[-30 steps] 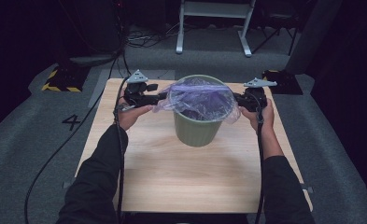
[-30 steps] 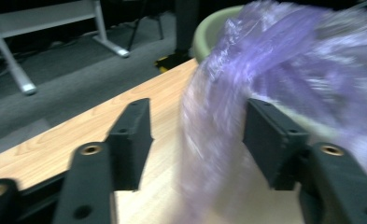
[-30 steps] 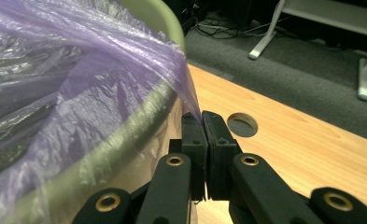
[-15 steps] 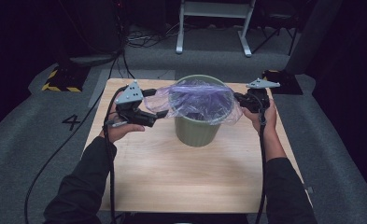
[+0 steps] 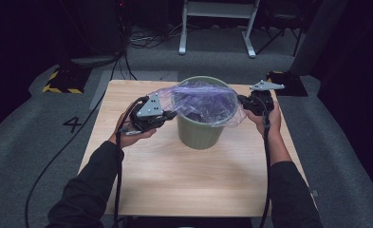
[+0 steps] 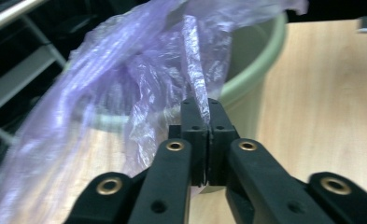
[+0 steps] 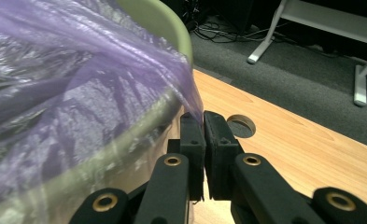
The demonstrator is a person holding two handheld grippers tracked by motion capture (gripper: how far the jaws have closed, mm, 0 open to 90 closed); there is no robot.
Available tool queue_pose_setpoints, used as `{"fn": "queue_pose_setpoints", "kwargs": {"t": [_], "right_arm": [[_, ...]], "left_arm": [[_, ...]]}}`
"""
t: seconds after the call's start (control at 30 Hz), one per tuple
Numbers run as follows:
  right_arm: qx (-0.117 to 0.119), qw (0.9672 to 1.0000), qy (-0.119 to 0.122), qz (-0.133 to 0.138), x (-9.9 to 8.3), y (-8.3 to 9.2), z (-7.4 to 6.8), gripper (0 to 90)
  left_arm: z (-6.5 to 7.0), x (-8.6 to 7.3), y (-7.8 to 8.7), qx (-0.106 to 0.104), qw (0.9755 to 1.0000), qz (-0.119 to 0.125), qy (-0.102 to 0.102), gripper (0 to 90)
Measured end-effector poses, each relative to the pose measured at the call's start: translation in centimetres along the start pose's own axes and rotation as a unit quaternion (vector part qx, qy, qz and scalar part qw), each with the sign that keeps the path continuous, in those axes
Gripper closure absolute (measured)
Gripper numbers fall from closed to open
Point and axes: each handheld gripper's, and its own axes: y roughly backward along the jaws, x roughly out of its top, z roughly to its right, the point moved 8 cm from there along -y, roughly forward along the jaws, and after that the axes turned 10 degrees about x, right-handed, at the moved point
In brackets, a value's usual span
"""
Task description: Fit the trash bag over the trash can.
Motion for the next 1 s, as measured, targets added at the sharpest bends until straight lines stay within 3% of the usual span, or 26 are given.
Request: {"fn": "queue_pose_setpoints", "kwargs": {"t": [0.07,0.13,0.27,0.37,0.47,0.67,0.87,1.0], "right_arm": [[-0.003,1.0,-0.001,0.0,0.0,0.0,0.1,87.3],[-0.012,0.9999,-0.002,0.001,-0.1,0.1,0.3,87.9],[-0.012,0.9999,-0.01,-0.001,-0.3,0.1,0.6,88.0],[-0.009,0.9999,-0.009,0.0,-0.3,0.0,0.5,88.1],[-0.007,0.9999,-0.008,0.0,-0.2,-0.1,0.3,88.0],[-0.007,0.9999,-0.011,-0.009,-0.7,-0.2,0.4,87.9],[-0.01,0.9998,-0.014,-0.014,-0.8,-0.4,0.6,88.0],[-0.012,0.9997,-0.016,-0.016,-0.9,-0.6,0.8,87.9]], "left_arm": [[0.3,-0.1,0.3,-0.003,1.0,0.004,-0.006,89.6],[1.0,-0.3,0.6,-0.02,0.9997,0.008,-0.009,89.7],[1.4,-0.9,1.0,-0.012,0.9998,0.007,-0.014,89.7],[1.5,-0.8,1.4,-0.021,0.9996,0.018,-0.007,89.7],[2.2,-0.9,1.7,-0.029,0.9992,0.023,-0.015,89.8],[3.9,-2.6,1.4,-0.04,0.9983,0.0,-0.042,89.8],[3.6,-5.4,-0.5,-0.01,0.9958,-0.062,-0.066,89.8],[2.1,-6.6,-1.1,0.015,0.9973,-0.064,-0.032,89.3]]}}
